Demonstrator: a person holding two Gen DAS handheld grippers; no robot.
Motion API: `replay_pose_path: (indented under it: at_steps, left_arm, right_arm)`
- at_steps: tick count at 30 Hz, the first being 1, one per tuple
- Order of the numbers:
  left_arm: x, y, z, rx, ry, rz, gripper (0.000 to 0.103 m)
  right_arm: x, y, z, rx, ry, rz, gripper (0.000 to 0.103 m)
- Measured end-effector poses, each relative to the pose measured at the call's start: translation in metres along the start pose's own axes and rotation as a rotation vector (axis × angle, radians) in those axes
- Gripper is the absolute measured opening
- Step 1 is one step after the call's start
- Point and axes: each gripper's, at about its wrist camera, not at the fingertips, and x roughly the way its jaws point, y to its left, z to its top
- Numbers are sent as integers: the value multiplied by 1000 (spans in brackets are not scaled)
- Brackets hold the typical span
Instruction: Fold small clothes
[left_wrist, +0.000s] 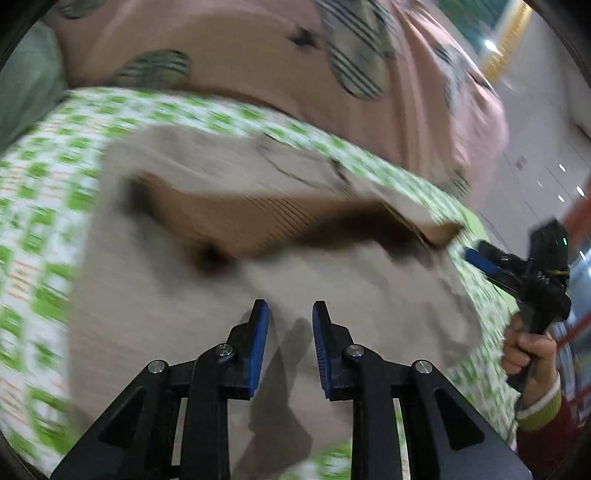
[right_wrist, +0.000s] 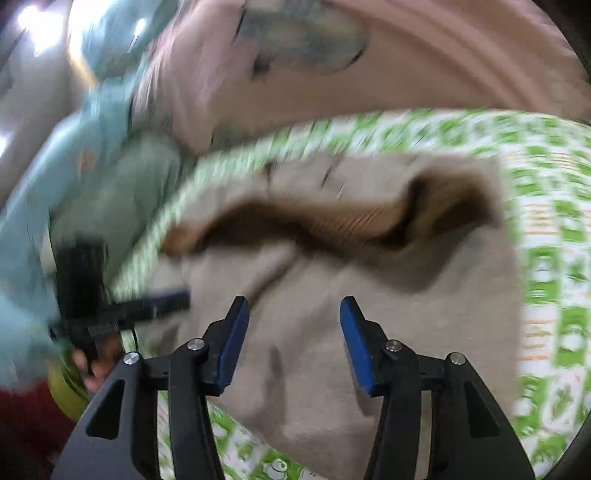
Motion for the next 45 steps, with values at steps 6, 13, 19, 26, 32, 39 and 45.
replay_pose_path:
  at_steps: [6, 13, 19, 26, 32, 39, 45]
  left_arm:
    - [36, -17, 16, 70, 56, 60, 19]
    - [25, 78, 82, -48, -64, 266, 10]
    - [12, 123, 86, -202, -120, 139, 1]
    - [-31, 91, 55, -178, -168, 218, 15]
    - [-69, 59, -9, -237, -177, 136, 20]
    - [-82, 28, -85, -330, -164, 64, 45]
    - [-79, 23, -119, -404, -125, 13, 48]
  right_arm:
    - [11, -55, 39, 34, -34, -183, 53]
    - [-12, -134, 59, 361, -261, -125, 51]
    - [-30, -110, 42, 369, -280, -129, 52]
    - [-52, -51, 0, 303, -262, -47, 52]
    - [-56, -19, -45, 332, -235, 12, 52]
    - [-58, 5, -85, 368, -207, 53, 52]
    - [-63, 17, -101, 370, -190, 68, 53]
